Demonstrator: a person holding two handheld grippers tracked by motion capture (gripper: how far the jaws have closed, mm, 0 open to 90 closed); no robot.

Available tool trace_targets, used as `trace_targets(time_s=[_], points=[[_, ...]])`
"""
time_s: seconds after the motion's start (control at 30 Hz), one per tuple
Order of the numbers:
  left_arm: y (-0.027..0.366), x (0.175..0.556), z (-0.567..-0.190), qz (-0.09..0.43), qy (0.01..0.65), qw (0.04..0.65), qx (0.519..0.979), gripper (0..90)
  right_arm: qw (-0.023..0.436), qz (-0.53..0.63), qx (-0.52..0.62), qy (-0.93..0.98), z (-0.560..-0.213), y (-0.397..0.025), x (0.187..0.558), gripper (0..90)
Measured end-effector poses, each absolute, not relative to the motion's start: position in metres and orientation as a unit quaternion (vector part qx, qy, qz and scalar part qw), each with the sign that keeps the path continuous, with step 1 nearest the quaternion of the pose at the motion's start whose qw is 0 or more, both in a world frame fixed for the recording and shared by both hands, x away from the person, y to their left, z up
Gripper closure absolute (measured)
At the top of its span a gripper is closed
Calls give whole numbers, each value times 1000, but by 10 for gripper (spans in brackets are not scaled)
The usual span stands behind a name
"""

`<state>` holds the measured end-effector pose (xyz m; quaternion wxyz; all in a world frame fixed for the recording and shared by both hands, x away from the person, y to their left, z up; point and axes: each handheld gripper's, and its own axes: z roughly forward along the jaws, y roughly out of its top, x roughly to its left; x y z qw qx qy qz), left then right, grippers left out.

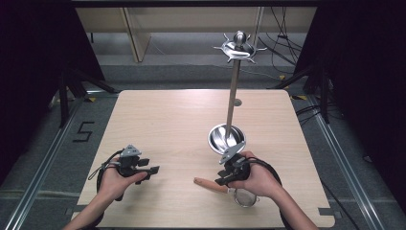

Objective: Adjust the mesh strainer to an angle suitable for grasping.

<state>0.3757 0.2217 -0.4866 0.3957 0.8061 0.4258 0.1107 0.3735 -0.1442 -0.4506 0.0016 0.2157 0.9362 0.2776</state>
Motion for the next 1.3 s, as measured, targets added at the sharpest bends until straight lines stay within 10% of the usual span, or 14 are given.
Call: trace_targets(time_s=[0.2,1.3], points=[[220,376,-486,116,425,390,809,421,2,262,186,947,-449,-128,369,900],[219,378,-487,115,421,391,810,418,12,181,222,958,-484,-69,393,900]])
